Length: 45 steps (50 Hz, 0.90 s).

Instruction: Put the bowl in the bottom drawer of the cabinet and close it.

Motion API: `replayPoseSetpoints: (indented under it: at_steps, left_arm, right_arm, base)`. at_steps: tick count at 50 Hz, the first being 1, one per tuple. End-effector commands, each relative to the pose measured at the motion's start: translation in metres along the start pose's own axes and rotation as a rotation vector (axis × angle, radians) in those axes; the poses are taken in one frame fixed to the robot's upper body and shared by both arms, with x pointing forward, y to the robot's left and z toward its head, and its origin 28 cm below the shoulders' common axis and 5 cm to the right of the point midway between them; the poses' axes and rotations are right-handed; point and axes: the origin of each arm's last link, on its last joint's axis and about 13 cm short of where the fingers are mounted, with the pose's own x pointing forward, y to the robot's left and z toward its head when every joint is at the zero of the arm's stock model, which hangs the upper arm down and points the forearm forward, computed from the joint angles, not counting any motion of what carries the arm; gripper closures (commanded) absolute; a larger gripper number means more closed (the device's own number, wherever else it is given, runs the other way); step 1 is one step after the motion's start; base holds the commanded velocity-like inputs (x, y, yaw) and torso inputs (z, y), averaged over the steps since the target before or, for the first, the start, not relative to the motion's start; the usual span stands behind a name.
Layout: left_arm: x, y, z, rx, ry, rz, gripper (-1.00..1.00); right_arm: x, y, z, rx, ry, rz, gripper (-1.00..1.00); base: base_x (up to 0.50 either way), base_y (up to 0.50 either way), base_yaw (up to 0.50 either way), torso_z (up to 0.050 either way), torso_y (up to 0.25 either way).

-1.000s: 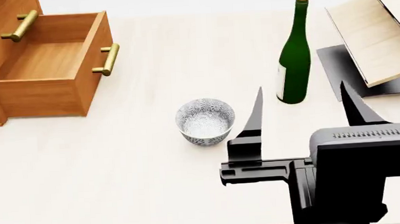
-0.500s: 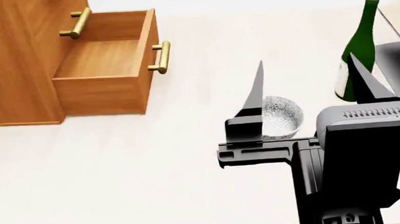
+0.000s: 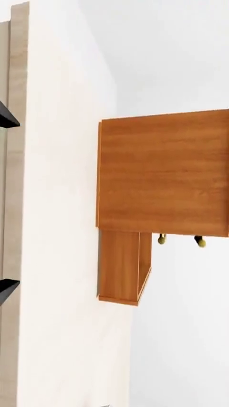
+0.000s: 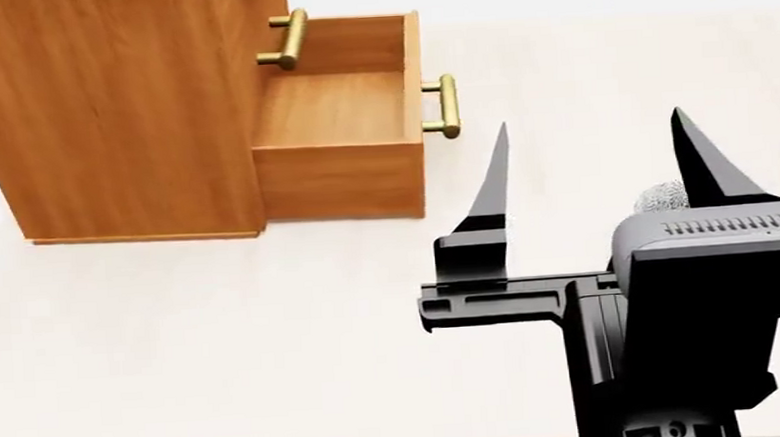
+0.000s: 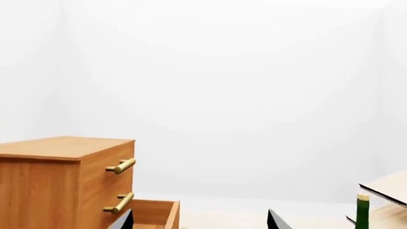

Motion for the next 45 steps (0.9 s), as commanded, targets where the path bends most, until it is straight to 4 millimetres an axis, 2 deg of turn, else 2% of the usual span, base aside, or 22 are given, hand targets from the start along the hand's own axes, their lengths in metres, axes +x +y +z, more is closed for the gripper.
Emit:
replayPoseSetpoints:
  at_steps: [1,16,17,30,45]
  left_arm:
    - [0.001,0.000,0.000,0.000,0.000,0.000,-1.00]
    - [0.000,0.000,-0.001,0.010,-0.003,0.000,-1.00]
    - [0.000,0.000,-0.001,0.010,-0.003,0.000,-1.00]
    - [0.000,-0.001,-0.001,0.017,-0.006,-0.001,-1.00]
    - [0.000,0.000,0.000,0.018,-0.008,-0.002,-1.00]
  right_arm:
    - [0.000,0.001,-0.001,0.001,0.002,0.000,-1.00]
    - [-0.001,0.002,-0.004,0.000,0.009,0.003,-1.00]
    - [-0.001,0.002,-0.004,-0.037,0.005,-0.004,-1.00]
    - [-0.002,0.002,-0.009,-0.001,0.036,0.023,-1.00]
    - [-0.004,0.001,-0.011,-0.002,0.037,0.025,-1.00]
  base:
    - [0.00,0.50,0.00,0.000,0.000]
    - [0.00,0.50,0.00,0.000,0.000]
    - [0.00,0.12,0.00,0.000,0.000]
    - [0.01,0.00,0.00,0.000,0.000]
    - [0.50,0.00,0.00,0.000,0.000]
